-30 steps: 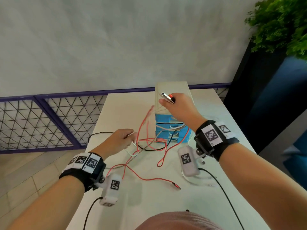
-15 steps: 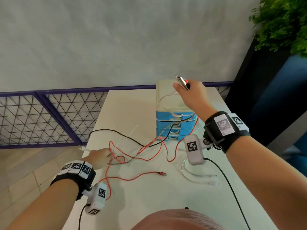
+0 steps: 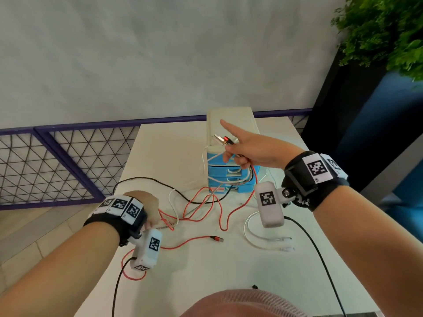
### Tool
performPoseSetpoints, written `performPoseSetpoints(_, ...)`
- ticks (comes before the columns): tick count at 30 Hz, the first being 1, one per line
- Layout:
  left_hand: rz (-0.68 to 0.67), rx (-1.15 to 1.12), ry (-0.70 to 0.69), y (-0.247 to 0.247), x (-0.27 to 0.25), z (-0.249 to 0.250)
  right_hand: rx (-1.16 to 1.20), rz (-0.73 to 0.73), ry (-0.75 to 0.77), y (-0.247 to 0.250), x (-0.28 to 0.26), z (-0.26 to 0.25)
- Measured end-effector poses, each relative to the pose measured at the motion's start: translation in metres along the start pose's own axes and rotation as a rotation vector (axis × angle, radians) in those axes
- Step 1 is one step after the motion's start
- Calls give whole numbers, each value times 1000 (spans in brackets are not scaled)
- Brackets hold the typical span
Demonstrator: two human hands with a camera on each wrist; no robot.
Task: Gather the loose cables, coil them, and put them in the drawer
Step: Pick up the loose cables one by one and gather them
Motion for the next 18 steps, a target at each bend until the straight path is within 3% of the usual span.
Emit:
performPoseSetpoints(3, -237, -165, -187, -12, -15, 68, 10, 91, 45, 12, -3, -8)
performPoseSetpoints(5, -319, -228, -361, -16, -26, 119, 28, 161, 104, 20, -5, -17)
performPoseSetpoints(8, -132, -81, -597, -4, -29, 184, 12, 240, 157, 34, -11, -24)
performPoseSetpoints(11, 69, 18, -734, 1, -29, 231, -24, 265, 166, 41, -19, -25)
performPoseSetpoints(18, 141, 74, -829, -24, -7, 293, 23, 299, 115, 57, -25, -8)
Point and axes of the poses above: each hand's wrist, its own x-axis towards the middle knuckle, its own y-axis out of the back of the hand, z = x × y, the point moved 10 cm from there along x, towards the middle knuckle, and after that the axes turned 6 degrees about -z, right-handed, at the moved point
